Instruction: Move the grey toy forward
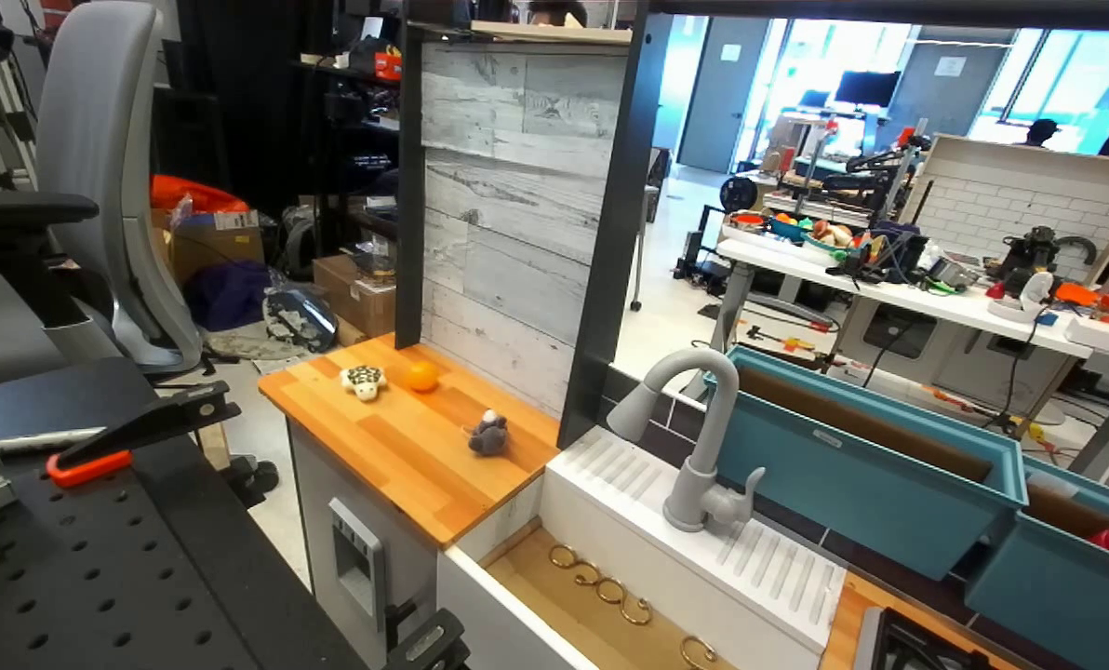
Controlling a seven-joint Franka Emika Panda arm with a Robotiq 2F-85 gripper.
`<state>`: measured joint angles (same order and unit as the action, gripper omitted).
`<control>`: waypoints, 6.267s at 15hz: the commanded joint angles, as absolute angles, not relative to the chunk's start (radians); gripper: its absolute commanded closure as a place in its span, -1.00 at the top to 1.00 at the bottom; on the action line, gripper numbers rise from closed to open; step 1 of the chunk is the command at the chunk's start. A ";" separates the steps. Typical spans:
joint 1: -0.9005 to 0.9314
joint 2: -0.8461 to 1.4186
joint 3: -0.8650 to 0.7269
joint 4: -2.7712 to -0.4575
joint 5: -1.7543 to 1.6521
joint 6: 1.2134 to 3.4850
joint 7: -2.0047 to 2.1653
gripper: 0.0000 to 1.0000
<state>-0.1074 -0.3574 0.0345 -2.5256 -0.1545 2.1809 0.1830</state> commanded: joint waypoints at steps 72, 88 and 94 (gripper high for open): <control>0.390 0.922 -0.007 -1.838 -0.134 2.599 0.393 -0.94; 0.395 0.984 -0.043 -1.781 -0.143 2.586 0.408 0.50; 0.413 0.954 -0.055 -1.798 -0.149 2.563 0.422 1.00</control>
